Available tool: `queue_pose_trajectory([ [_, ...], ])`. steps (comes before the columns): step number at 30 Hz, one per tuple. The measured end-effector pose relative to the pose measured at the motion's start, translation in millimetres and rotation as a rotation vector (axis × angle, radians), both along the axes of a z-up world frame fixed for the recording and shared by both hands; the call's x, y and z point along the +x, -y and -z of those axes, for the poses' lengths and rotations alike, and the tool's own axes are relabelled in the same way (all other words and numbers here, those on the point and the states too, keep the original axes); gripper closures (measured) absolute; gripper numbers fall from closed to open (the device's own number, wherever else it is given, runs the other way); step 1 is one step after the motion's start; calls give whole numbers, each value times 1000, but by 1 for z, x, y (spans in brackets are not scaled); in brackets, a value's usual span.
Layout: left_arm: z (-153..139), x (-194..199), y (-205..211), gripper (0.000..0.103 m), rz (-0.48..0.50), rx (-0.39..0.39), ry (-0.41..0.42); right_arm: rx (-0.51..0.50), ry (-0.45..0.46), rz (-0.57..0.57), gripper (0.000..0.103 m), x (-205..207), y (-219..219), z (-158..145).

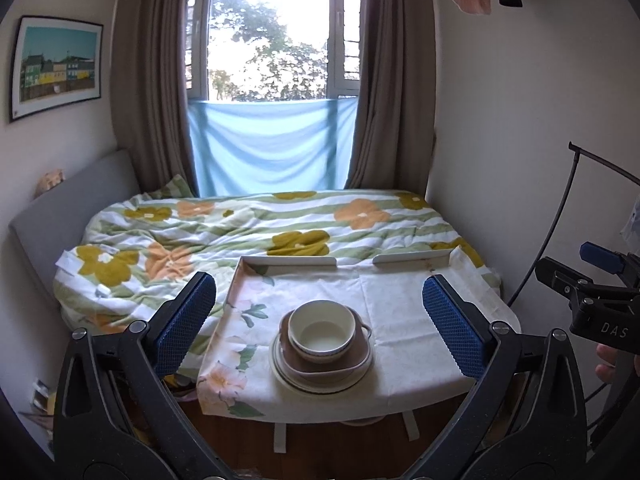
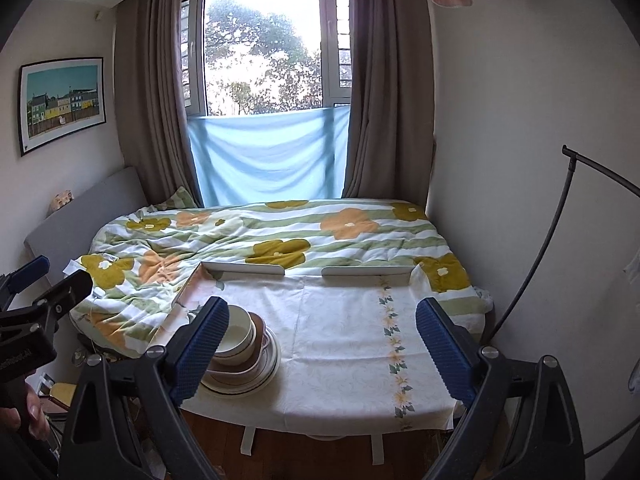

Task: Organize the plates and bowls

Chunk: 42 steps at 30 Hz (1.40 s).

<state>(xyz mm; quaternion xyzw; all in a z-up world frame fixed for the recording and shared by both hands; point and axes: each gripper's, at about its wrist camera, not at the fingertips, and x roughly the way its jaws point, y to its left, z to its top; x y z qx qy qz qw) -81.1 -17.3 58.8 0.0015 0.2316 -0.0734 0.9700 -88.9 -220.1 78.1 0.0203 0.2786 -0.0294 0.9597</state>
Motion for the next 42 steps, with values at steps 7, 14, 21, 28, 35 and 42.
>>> queue_pose_trajectory([
  [7,0,-4,10,0,6,12,14,7,10,7,10,-4,6,-2],
  [14,0,-4,15,0,5,29,20,19,11,3,10,-5,8,-1],
  [21,-1,-2,14,0,-1,34,23,16,13,-2,10,-4,6,0],
  [28,-1,-1,13,0,1,26,21,13,14,1,10,-4,5,0],
  [35,-1,-2,14,0,4,25,25,21,26,2,10,-3,5,0],
  [42,0,-2,19,0,7,29,31,22,27,3,10,-3,5,-1],
])
